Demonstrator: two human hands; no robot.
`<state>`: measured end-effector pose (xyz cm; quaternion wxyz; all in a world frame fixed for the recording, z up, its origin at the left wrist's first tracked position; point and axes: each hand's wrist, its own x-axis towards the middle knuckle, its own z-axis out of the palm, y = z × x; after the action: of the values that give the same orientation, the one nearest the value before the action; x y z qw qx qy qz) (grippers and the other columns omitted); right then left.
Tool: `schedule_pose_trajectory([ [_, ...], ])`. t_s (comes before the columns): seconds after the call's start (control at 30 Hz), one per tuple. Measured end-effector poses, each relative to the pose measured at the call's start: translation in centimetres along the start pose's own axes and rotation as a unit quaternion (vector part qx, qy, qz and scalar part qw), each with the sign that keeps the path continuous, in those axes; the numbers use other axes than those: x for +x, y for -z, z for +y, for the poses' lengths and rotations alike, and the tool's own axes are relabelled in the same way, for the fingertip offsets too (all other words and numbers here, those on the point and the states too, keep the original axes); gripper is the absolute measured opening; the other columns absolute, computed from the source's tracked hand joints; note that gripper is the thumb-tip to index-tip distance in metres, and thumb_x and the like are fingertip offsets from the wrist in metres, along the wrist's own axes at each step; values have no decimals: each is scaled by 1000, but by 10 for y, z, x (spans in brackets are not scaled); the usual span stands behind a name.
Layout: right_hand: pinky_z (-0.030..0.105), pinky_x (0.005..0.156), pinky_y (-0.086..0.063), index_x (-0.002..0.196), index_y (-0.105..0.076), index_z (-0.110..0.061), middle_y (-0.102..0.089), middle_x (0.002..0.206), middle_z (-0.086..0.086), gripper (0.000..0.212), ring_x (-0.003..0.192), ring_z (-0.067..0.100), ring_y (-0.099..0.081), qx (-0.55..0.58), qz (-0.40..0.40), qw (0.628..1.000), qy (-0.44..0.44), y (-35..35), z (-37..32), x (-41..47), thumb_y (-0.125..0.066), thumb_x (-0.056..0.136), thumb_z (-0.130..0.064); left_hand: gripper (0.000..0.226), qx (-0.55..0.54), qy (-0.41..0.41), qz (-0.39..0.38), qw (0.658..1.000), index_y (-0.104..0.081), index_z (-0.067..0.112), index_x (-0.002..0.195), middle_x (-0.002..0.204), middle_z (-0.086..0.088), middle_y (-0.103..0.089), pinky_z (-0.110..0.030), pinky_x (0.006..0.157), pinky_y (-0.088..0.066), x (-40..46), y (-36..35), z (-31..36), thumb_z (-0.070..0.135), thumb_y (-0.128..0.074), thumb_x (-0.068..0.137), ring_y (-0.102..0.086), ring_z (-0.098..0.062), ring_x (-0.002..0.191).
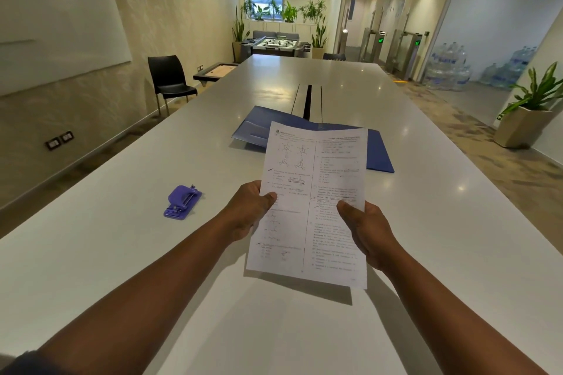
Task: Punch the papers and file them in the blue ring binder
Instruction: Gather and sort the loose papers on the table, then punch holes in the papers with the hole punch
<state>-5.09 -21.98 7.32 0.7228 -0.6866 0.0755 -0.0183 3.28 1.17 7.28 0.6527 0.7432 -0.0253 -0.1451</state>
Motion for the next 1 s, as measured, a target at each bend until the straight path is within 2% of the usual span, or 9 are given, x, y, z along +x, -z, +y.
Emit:
schedule_pose_trajectory([
  [0.2, 34, 70, -63, 112, -66, -24, -78, 105, -1, 12, 89, 24, -78, -43, 5, 999, 13, -6, 8, 5, -57, 103, -24, 25, 7, 13, -1, 1000, -61, 16, 128, 127, -3, -70, -52, 99, -55, -5, 10, -5, 17, -56, 103, -69, -32, 112],
  [0.27, 32, 66, -62, 109, -67, -23, -79, 101, 0, 12, 86, 24, -78, -55, 5, 998, 15, -9, 9, 8, -57, 103, -23, 20, 28, 27, 2, 999, -65, 19, 120, 120, -3, -74, -49, 90, -57, -5, 18, -8, 21, -61, 101, -71, -32, 107],
  [0.37, 27, 58, -60, 109, -67, -20, -80, 96, 1, 12, 80, 24, -78, -59, -6, 998, 4, -18, 12, 13, -58, 103, -24, 12, 59, 45, 28, 997, -66, 17, 105, 102, -2, -77, -30, 69, -59, -4, 36, -11, 22, -70, 96, -74, -21, 89],
  [0.5, 25, 52, -58, 105, -68, -21, -80, 87, -3, 12, 73, 21, -78, -41, -13, 999, -31, -35, 16, 22, -56, 104, -20, 6, 72, 31, 137, 988, -64, 9, 90, 80, -5, -75, -24, 59, -57, -1, 67, -10, 7, -69, 93, -68, -14, 63],
  [0.67, 27, 51, -58, 109, -69, -21, -80, 91, -1, 13, 73, 23, -78, -38, -21, 997, -56, -58, 23, 36, -57, 104, -19, 4, 238, -44, 261, 935, -72, 20, 90, 89, 3, -71, -25, 73, -48, 15, 118, -26, 16, -73, 89, -66, -17, 84],
  [0.77, 26, 51, -58, 109, -68, -21, -80, 91, -1, 13, 72, 22, -78, -36, -26, 997, -62, -67, 26, 41, -57, 104, -19, 23, 318, 5, 320, 893, -72, 24, 111, 123, -5, -63, -38, 92, -50, 29, 142, -33, 33, -72, 90, -58, -30, 117],
  [0.83, 28, 51, -59, 108, -69, -22, -80, 93, 0, 13, 73, 23, -78, -39, -26, 997, -66, -71, 27, 44, -57, 103, -19, 40, 346, 74, 303, 885, -64, 18, 125, 129, -9, -56, -43, 97, -47, 37, 157, -37, 41, -67, 93, -53, -34, 122],
  [0.9, 29, 53, -59, 108, -69, -22, -80, 94, 1, 13, 74, 24, -78, -39, -22, 997, -71, -71, 29, 46, -57, 103, -19, 31, 326, 108, 271, 899, -63, 7, 107, 105, -13, -59, -39, 83, -49, 43, 168, -41, 36, -62, 96, -59, -33, 99],
  [1.0, 28, 53, -60, 106, -70, -21, -80, 92, 1, 13, 75, 25, -78, -31, -16, 996, -80, -69, 31, 48, -58, 103, -18, 24, 264, 115, 265, 920, -52, 7, 74, 72, -11, -55, -30, 56, -40, 49, 178, -47, 19, -62, 92, -54, -27, 66],
])
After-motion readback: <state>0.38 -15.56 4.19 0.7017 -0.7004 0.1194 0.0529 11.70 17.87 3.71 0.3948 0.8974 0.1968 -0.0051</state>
